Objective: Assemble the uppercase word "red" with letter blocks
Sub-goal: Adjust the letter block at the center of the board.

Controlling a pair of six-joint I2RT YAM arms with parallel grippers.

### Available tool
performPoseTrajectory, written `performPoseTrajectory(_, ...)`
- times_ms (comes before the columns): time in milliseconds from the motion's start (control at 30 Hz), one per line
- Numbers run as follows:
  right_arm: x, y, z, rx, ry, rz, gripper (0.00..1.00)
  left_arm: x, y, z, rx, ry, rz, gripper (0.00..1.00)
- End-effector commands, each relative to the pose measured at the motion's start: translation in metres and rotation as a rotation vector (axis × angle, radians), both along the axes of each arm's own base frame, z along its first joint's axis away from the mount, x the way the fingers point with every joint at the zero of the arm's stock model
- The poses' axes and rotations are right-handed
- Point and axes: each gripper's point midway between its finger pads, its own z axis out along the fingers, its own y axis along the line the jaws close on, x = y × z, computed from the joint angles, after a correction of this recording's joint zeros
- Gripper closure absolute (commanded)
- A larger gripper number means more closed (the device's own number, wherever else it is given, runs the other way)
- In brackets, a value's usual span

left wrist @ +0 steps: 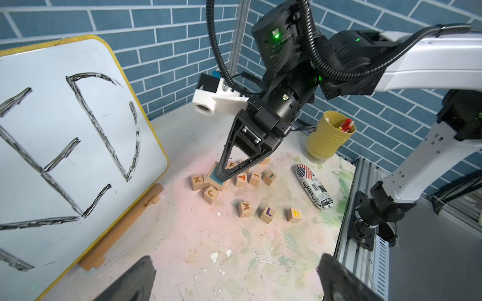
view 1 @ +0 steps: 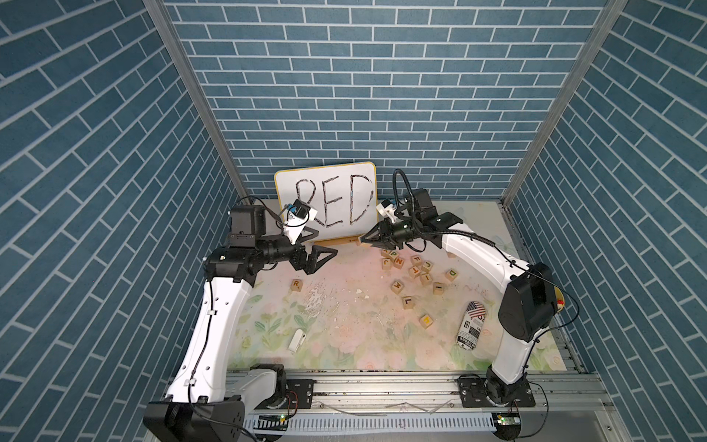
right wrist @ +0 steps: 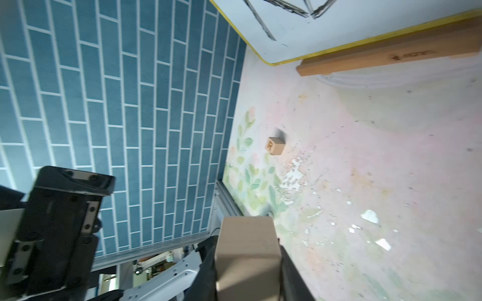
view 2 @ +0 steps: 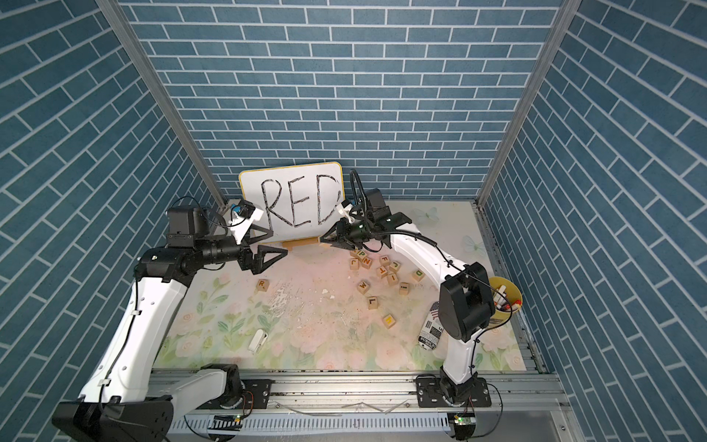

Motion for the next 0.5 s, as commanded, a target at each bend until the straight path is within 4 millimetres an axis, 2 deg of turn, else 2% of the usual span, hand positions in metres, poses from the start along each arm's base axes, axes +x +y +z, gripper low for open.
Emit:
performPoseTrajectory(0, -0.013, 0.008, 0.052, 0.166, 0.029, 0.052, 0.66, -0.003, -0.011, 0.010, -0.043, -0.056, -0.085, 0.01)
performPoseTrajectory(133, -0.014, 0.011, 0.075, 0.229, 0.068, 0.054, 0.66, -0.002, -0.014, 0.007, -0.022, -0.109, -0.139, 0.01)
performPoseTrajectory(333, -0.026, 0.008, 0.121, 0.300, 0.045, 0.067, 0.66, -0.005, -0.019, 0.019, -0.020, -0.187, -0.193, 0.01)
performPoseTrajectory(467, -0.035, 0.012, 0.134, 0.309, 0.041, 0.074, 0.65, 0.002, -0.023, 0.023, -0.025, -0.211, -0.197, 0.01)
